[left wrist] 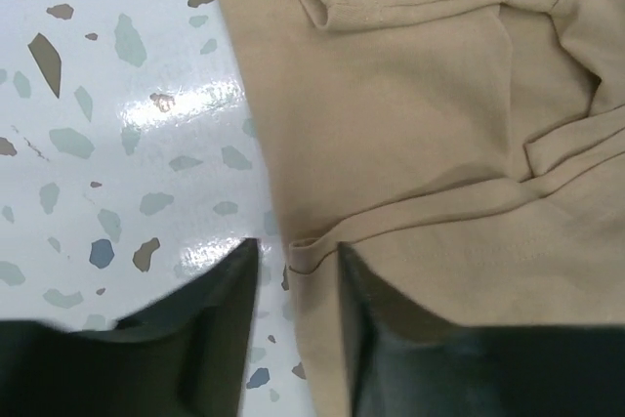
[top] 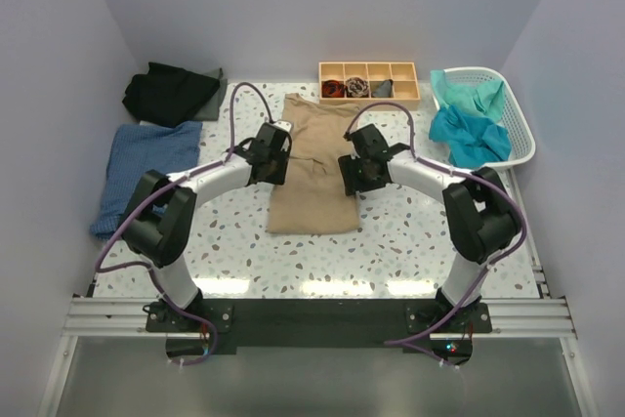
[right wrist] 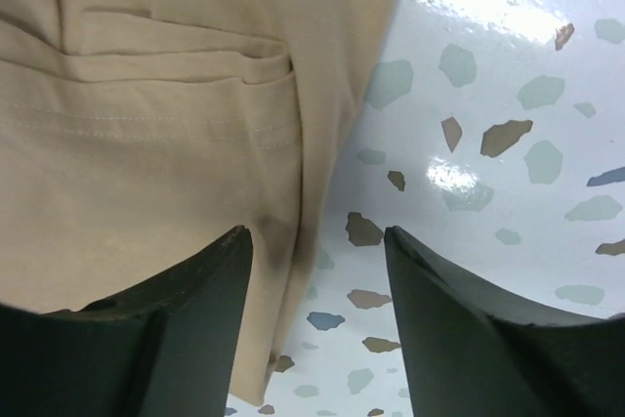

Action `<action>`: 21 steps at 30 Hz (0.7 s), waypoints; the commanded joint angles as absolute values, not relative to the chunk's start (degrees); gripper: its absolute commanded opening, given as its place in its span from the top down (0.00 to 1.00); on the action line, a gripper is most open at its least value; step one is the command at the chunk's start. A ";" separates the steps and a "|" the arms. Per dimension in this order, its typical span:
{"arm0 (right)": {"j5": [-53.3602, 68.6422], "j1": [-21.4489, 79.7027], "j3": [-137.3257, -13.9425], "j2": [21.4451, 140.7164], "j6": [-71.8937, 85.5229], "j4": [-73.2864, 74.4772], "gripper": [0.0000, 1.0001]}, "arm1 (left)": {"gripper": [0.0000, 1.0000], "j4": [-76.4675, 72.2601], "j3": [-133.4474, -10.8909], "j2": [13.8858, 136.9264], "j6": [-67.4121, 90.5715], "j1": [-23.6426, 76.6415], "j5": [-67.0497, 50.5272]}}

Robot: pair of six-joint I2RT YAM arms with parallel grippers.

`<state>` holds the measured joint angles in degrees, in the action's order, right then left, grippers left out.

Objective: Fold and stack the t-shirts
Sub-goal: Fold the tshirt

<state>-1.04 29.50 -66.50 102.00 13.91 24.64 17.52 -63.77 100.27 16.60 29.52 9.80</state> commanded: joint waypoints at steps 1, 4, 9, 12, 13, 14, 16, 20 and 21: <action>-4.13 29.36 -68.03 101.08 14.06 26.28 0.37 | 0.21 16.78 -65.83 99.76 16.61 28.92 12.65; -3.95 29.35 -68.11 98.53 14.15 26.19 0.35 | 0.03 16.79 -65.39 97.39 16.44 28.92 13.53; -3.08 29.35 -69.08 96.42 14.41 26.19 0.36 | 0.00 17.31 -66.44 95.10 16.00 28.92 10.91; 1.57 29.36 -69.96 96.85 14.59 24.79 0.38 | 0.00 16.09 -66.62 94.22 16.17 28.92 3.98; 5.50 29.27 -70.13 97.46 14.76 24.18 0.38 | 0.00 15.56 -66.19 94.13 16.43 28.92 1.78; 6.75 29.27 -70.31 97.91 15.37 23.47 0.39 | 0.00 14.25 -65.92 94.13 16.78 28.92 -3.11; 9.74 29.35 -70.66 99.05 15.82 22.15 0.39 | 0.00 12.84 -64.35 94.48 17.40 28.92 -7.71; 12.65 29.36 -70.49 102.82 16.70 19.60 0.39 | 0.00 7.22 -59.86 95.97 20.12 28.92 -14.14; 12.48 29.36 -70.40 103.44 16.96 19.16 0.39 | 0.00 6.51 -58.98 97.02 20.39 28.92 -14.24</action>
<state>7.97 29.45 -68.79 100.20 15.40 22.74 12.78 -62.59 96.05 17.80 29.28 -6.17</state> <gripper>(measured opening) 0.615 0.997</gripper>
